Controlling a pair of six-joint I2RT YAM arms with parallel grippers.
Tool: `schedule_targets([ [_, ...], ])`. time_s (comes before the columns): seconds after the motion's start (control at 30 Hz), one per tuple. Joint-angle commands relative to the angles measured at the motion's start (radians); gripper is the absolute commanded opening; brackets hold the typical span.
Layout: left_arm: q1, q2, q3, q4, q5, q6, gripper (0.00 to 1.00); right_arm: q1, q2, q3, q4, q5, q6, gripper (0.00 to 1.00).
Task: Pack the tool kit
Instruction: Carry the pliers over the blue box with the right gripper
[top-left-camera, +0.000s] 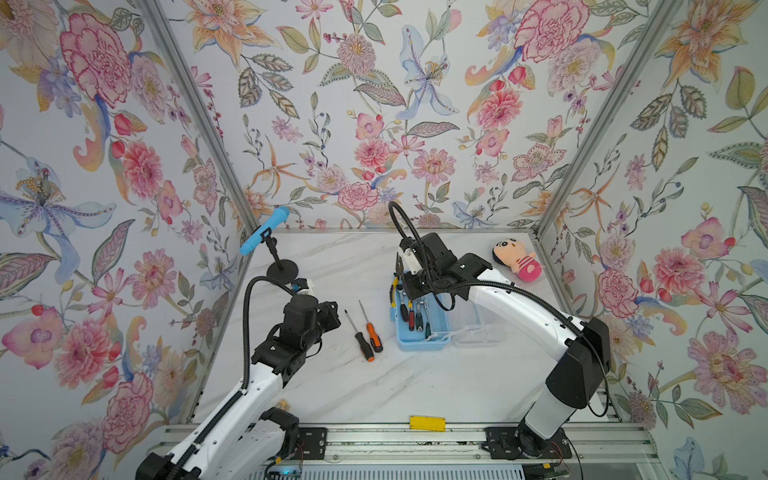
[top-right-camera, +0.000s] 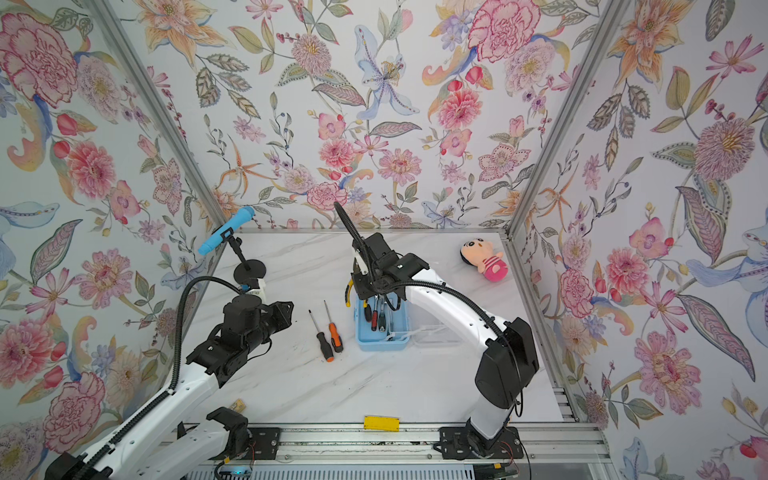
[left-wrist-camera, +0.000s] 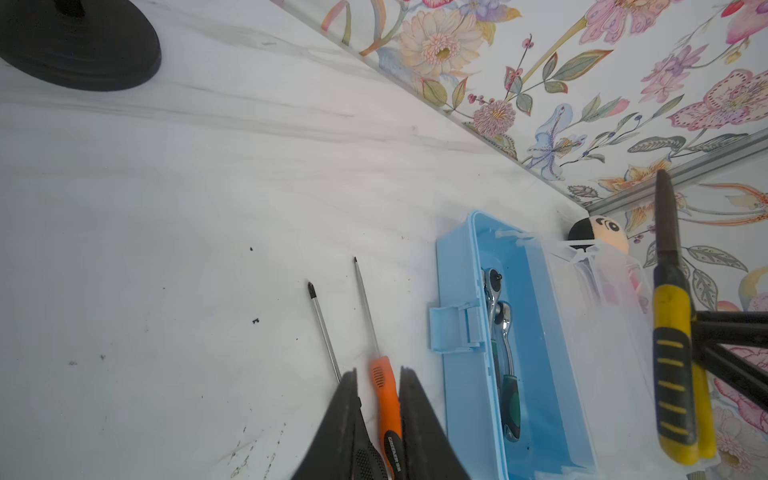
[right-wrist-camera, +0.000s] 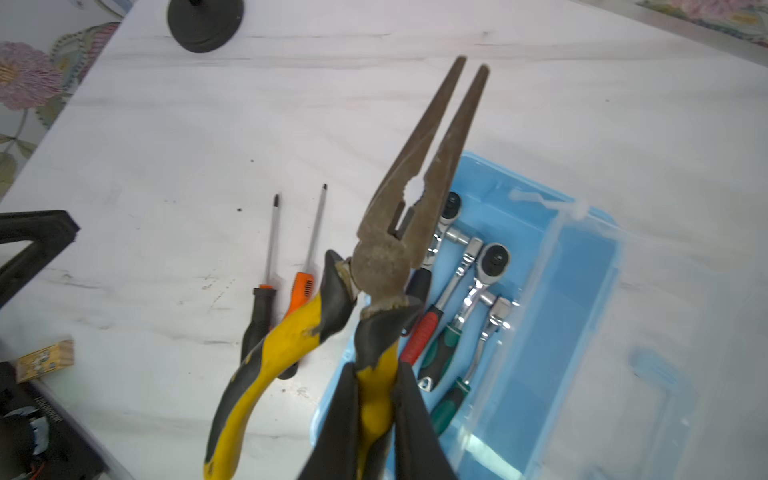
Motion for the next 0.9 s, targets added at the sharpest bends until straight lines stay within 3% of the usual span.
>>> schedule_targets([
  [0.0,0.009,0.032,-0.027,0.103,0.047,-0.010,0.22,-0.046,-0.025,-0.069,-0.035,0.049,-0.044,0.00],
  [0.23,0.009,0.077,-0.047,0.144,0.069,-0.015,0.21,-0.130,0.003,-0.155,-0.033,0.111,-0.071,0.00],
  [0.73,0.009,0.113,-0.068,0.172,0.071,-0.021,0.21,-0.171,0.050,-0.192,-0.024,0.140,-0.080,0.00],
  [0.8,0.008,0.120,-0.066,0.170,0.072,-0.018,0.22,-0.170,0.053,-0.185,-0.023,0.140,-0.071,0.10],
  [0.87,0.009,0.124,-0.065,0.172,0.073,-0.016,0.22,-0.167,0.058,-0.169,-0.032,0.144,-0.064,0.30],
])
